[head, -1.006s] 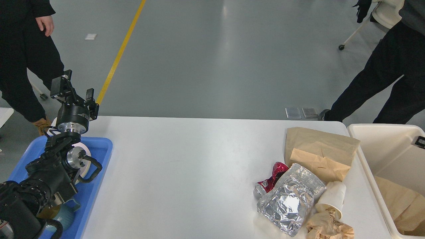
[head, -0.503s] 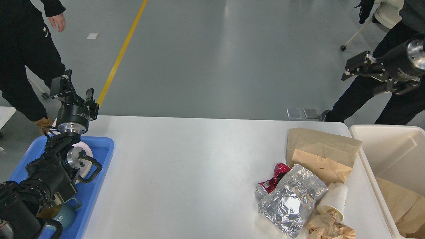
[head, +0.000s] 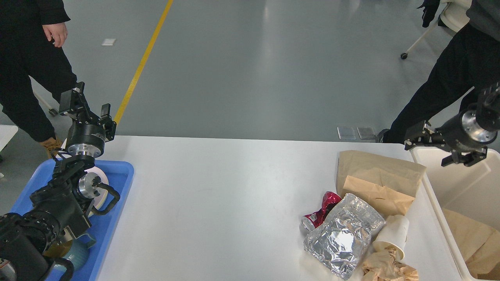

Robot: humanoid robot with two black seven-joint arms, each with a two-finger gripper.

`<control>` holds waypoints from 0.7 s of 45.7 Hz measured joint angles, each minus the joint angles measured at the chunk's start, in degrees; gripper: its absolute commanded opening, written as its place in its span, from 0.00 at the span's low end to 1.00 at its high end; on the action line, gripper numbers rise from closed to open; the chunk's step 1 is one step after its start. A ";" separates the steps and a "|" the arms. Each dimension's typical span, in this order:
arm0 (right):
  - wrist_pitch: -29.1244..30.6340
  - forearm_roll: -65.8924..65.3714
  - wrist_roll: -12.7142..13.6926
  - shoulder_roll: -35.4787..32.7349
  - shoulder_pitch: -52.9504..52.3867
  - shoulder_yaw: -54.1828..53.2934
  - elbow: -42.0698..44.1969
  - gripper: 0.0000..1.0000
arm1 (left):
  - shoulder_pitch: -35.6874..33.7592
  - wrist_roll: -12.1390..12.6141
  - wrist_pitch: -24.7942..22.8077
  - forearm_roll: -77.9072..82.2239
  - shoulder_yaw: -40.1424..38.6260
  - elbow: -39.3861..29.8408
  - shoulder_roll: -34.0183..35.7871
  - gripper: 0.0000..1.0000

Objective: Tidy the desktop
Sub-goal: 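Lower the right gripper onto the second brown paper bag and grasp it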

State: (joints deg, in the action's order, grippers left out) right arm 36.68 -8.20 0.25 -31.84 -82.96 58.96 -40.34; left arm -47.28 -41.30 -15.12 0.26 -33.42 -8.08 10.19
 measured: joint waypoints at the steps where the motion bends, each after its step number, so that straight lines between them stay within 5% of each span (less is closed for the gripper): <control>1: -1.02 0.09 -0.02 0.00 1.24 -0.12 0.45 1.00 | 0.00 0.00 0.00 0.01 0.00 0.00 0.00 0.96; 14: -14.89 0.64 -0.09 0.71 13.35 -5.15 3.30 1.00 | 0.01 0.00 0.00 0.00 0.02 0.00 0.00 0.96; 32: -16.60 0.64 -0.02 2.89 16.04 -9.62 6.93 1.00 | 0.01 0.00 0.00 0.01 0.02 0.00 0.00 0.96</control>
State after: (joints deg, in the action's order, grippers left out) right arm 20.08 -7.56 0.23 -28.95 -66.92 49.34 -33.41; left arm -47.27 -41.30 -15.12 0.27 -33.40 -8.09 10.19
